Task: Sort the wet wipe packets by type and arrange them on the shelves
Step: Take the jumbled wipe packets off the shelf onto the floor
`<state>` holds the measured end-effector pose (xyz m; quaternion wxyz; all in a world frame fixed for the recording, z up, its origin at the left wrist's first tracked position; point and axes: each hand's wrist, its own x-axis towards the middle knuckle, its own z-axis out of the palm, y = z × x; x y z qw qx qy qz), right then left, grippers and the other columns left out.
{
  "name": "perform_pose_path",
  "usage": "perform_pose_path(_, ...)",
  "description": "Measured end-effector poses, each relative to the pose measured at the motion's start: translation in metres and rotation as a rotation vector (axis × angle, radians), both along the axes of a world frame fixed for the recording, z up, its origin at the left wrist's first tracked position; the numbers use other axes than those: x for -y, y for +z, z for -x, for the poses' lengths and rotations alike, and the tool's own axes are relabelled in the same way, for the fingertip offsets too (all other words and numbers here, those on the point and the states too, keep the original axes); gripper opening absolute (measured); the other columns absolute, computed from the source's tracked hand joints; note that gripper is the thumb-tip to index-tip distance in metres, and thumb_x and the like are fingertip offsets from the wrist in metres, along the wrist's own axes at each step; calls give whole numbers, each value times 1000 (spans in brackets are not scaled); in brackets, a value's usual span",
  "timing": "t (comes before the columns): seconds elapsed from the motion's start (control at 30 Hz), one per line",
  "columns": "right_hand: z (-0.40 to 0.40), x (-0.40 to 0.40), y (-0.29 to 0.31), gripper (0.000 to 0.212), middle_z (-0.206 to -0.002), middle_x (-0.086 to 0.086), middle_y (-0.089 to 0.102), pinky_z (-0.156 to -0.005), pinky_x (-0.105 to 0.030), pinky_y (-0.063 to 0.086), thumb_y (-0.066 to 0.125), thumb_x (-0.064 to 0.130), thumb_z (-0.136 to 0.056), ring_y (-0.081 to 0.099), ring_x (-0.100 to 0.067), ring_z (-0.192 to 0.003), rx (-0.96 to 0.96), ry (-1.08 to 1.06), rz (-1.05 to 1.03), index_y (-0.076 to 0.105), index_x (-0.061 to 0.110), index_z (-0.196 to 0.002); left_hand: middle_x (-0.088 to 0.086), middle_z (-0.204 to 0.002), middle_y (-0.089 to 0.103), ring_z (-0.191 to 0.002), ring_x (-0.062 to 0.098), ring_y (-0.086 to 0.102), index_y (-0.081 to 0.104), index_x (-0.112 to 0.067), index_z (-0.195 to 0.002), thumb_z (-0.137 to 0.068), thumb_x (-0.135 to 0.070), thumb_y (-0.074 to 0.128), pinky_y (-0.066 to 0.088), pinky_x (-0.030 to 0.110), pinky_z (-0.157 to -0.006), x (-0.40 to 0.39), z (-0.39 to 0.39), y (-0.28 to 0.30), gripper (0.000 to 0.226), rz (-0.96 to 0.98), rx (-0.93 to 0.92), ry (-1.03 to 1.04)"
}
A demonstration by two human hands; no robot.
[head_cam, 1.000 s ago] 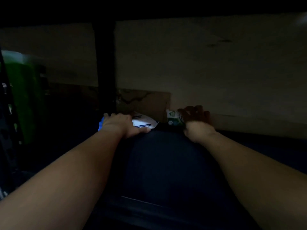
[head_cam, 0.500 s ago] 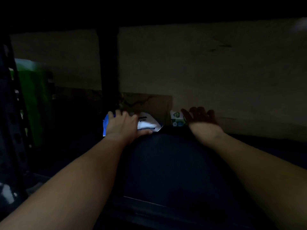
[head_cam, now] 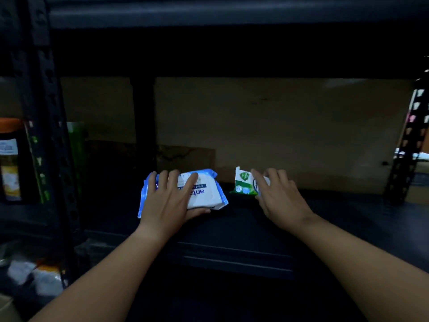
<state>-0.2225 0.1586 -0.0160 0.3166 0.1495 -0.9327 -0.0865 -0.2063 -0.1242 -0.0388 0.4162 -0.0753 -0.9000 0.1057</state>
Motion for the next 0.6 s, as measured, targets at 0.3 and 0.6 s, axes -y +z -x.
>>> perform_pose_path(0.3, -116, -33, -6, 72, -139, -12, 38, -88, -44, 47, 53, 40, -99, 39, -31, -120, 27, -60, 2, 19, 18, -158, 18, -125, 52, -110, 40, 48, 51, -24, -137, -75, -92, 35, 31, 59, -108, -44, -98, -2, 93, -37, 10, -28)
perform_pose_path(0.6, -230, -63, -60, 70, -135, -5, 38, -88, -38, 46, 52, 43, -99, 39, -24, -116, 98, -92, 123, 19, 22, -157, 19, -133, 48, -119, 42, 47, 47, -24, -143, -78, -92, 35, 24, 60, -114, -90, -187, -66, 95, -123, 81, -128)
